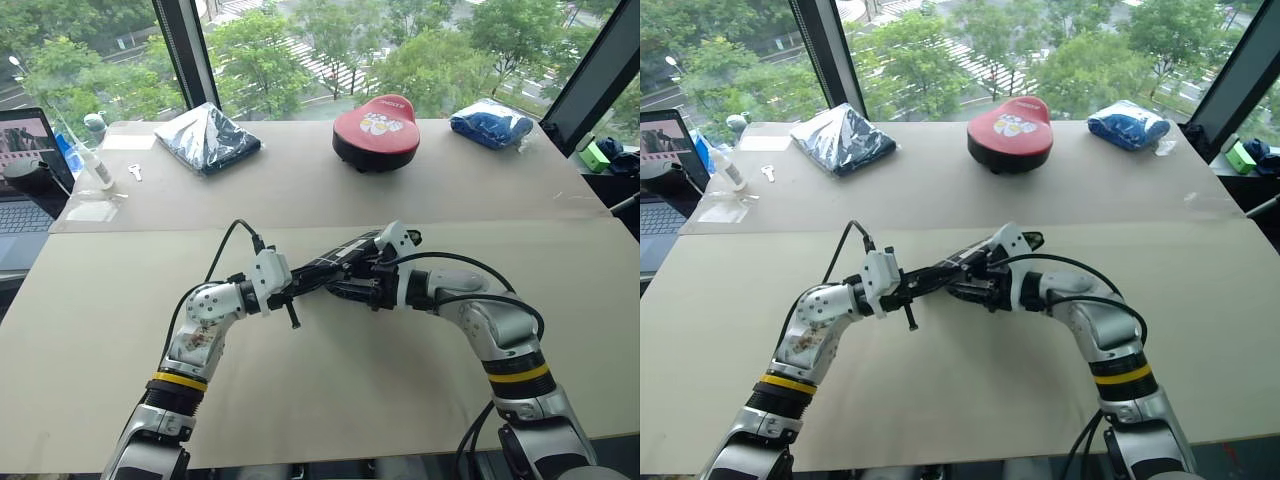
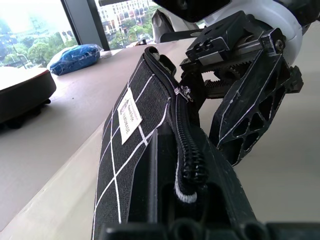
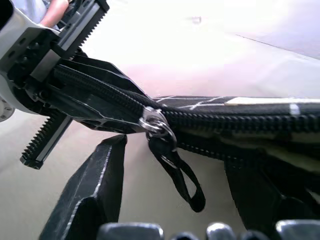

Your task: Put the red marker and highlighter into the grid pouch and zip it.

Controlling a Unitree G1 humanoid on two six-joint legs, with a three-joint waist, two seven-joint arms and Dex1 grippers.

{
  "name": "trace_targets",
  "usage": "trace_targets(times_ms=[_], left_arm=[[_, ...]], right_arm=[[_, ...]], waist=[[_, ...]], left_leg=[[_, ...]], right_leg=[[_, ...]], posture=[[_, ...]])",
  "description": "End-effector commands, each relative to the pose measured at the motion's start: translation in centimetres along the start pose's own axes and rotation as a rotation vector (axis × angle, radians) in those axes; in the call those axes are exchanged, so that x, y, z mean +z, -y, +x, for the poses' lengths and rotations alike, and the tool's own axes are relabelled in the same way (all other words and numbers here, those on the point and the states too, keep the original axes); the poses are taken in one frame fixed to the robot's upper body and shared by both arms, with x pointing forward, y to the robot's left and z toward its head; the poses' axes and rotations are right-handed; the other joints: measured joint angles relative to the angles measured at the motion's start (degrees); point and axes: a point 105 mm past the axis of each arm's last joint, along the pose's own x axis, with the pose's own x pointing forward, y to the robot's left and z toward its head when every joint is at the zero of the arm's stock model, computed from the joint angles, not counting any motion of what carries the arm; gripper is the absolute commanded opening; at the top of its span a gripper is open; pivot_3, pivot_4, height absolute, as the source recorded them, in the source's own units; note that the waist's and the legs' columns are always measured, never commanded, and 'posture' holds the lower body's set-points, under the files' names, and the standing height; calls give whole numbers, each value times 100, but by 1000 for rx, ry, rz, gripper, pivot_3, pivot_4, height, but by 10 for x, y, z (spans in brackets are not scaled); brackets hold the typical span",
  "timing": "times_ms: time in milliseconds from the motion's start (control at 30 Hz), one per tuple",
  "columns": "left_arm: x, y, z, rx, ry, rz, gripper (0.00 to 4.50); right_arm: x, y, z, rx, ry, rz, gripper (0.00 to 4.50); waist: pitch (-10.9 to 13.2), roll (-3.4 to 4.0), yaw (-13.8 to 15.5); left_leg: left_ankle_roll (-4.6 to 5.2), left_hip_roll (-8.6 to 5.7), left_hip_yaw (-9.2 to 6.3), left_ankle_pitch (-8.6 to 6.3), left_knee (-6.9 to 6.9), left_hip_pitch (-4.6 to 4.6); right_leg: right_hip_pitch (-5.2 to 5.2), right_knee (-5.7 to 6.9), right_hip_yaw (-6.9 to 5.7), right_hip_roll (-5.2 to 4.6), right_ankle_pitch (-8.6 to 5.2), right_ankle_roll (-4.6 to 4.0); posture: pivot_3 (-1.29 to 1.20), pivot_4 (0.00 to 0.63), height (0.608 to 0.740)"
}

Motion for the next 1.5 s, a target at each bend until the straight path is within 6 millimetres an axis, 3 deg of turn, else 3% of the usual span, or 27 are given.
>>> trace_targets(times_ms=[33, 200, 400, 600, 733, 867, 967, 1267, 1500], left_arm=[[13, -1, 1, 1, 34, 32, 0], [14, 0, 1, 1, 33, 31, 0], [15, 2, 2, -1, 34, 29, 0], [15, 2, 2, -1, 36, 26, 0], [15, 2, 2, 1, 36, 24, 0], [14, 2, 2, 3, 35, 21, 0], [13, 2, 1, 4, 34, 20, 0], [13, 2, 2, 3, 36, 19, 0], [12, 0, -1, 6, 30, 21, 0]], right_arm=[[22, -3, -8, 31, 84, -45, 1729], [25, -6, -15, 54, 95, -53, 38], [20, -4, -24, 41, 76, -67, 38], [10, 8, -47, -21, 14, -91, 38], [-3, 27, -74, -111, -84, -123, 38], [-1, 51, -106, -218, -112, -134, 38], [2, 59, -120, -260, -114, -140, 38], [-4, 63, -119, -281, -115, -139, 38], [-4, 76, -137, -342, -115, -123, 38]], waist=[[0, 0, -3], [0, 0, -2], [0, 0, 0], [0, 0, 17], [0, -1, 23], [1, -1, 23], [1, -2, 20], [1, -2, 22], [1, -2, 28]], left_leg=[[0, 0, 0, 0, 0, 0], [0, 1, 0, 0, 0, 1], [0, 1, 0, 0, -1, 1], [0, 0, 0, 0, 0, 1], [0, 1, 1, 0, 2, 2], [0, 1, 1, 0, 2, 2], [1, 1, 1, 0, 3, 2], [3, 3, 1, -1, 3, 2], [5, 2, 1, -2, 4, 1]], right_leg=[[0, 0, 0, 1, 0, 0], [0, -1, 0, 2, 0, 0], [1, -1, 0, 2, 0, 0], [3, -2, 0, 0, 0, 0], [3, -5, 0, 0, -1, 1], [3, -5, 1, 0, -1, 1], [4, -5, 1, -1, 0, 1], [4, -5, 2, -2, 0, 1], [4, -5, 2, -5, 0, 1]], posture=[[0, 150, 740], [0, 150, 740], [0, 150, 740], [0, 150, 740], [0, 150, 740], [0, 150, 740], [0, 150, 740], [0, 150, 740], [0, 150, 740]])
